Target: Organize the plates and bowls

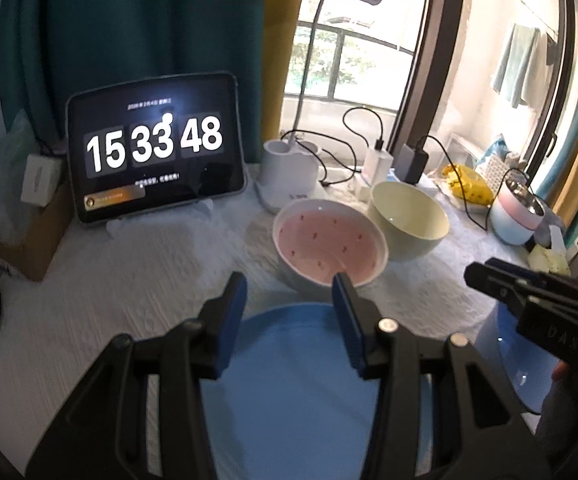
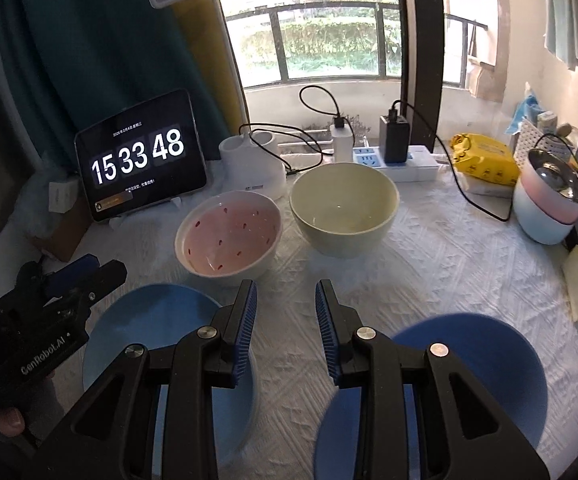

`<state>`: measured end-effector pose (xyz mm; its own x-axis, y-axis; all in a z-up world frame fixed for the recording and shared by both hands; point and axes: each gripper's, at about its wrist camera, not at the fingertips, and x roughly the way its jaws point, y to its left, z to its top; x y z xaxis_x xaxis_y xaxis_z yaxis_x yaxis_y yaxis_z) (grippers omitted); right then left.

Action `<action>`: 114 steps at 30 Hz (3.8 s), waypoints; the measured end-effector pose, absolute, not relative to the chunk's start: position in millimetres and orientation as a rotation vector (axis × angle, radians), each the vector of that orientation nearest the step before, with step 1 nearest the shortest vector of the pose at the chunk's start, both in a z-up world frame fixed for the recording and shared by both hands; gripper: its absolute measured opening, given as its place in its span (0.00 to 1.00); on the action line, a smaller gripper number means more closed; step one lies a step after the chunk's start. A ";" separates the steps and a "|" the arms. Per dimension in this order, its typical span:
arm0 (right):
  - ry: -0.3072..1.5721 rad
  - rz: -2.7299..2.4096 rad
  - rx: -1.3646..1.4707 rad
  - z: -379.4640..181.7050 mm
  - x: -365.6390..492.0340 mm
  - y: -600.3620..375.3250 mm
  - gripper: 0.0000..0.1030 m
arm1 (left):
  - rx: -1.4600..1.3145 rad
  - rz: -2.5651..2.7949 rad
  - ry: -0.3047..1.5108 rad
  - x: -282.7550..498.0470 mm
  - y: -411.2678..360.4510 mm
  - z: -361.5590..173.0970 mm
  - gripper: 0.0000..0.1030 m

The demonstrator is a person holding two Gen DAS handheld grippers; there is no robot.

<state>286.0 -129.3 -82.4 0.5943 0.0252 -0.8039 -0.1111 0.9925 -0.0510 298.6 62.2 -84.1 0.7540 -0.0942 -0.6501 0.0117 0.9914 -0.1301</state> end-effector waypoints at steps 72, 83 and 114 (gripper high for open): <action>1.140 -0.025 0.116 -165.0 386.8 -110.5 0.16 | -0.173 -0.180 0.938 408.2 62.0 -157.8 0.22; 1.101 -0.001 0.107 -148.2 370.8 -106.8 0.16 | -0.166 -0.166 0.866 390.0 60.7 -131.7 0.22; 1.002 0.038 0.133 -93.0 316.7 -121.6 0.16 | -0.151 -0.169 0.785 329.6 35.9 -90.6 0.22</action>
<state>316.7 -121.6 -93.0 0.5391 0.0932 -0.8371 0.0295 0.9912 0.1293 329.6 35.9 -90.6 0.6950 -0.2066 -0.6886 0.0947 0.9758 -0.1972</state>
